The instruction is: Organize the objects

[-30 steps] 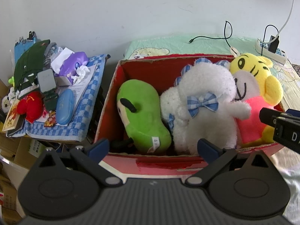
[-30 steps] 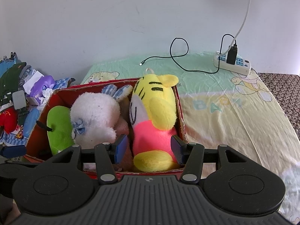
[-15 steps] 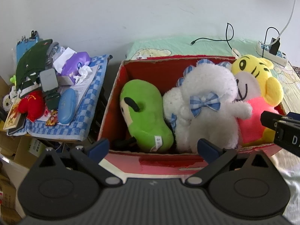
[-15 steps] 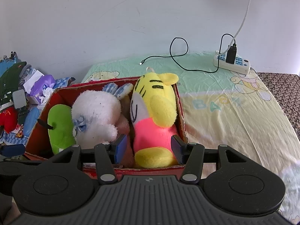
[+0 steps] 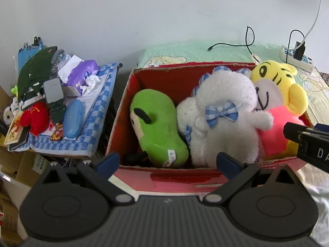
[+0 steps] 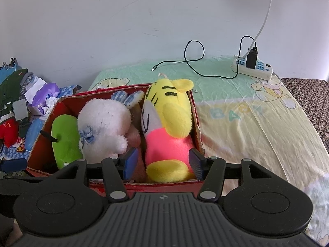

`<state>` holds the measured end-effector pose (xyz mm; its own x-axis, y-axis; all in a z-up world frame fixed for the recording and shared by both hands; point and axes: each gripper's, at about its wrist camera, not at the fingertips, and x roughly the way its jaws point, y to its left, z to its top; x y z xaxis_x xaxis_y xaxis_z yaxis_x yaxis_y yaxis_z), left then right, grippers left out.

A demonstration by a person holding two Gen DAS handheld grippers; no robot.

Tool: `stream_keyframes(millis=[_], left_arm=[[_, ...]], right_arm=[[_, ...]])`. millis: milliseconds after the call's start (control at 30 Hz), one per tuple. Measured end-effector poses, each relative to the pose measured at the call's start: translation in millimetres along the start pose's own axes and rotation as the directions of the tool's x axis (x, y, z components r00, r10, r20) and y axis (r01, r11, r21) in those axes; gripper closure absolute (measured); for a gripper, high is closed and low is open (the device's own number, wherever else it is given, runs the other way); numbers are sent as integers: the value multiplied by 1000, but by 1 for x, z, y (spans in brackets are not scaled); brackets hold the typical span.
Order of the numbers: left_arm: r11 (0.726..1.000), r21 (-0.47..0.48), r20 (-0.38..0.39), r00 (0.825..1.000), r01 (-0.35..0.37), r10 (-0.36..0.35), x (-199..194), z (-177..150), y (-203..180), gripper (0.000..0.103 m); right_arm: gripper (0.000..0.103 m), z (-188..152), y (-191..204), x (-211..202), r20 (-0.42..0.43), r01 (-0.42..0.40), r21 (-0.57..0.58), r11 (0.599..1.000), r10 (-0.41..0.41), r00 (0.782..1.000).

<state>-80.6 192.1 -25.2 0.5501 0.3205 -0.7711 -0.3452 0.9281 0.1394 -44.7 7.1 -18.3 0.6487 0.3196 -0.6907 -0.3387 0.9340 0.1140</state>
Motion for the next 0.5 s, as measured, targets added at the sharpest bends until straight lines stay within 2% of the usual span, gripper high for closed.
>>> stream_keyframes(millis=[333,500], left_arm=[[1000,1,5,1000,5,-5,2,4,1,2],[999,-12,7,999,35,-35,3,10,4,5]], right_arm=[[46,2,2,1,9,-2,1,1000,2,1000],[46,7,2,2,17,-1,5,1000,1,1000]])
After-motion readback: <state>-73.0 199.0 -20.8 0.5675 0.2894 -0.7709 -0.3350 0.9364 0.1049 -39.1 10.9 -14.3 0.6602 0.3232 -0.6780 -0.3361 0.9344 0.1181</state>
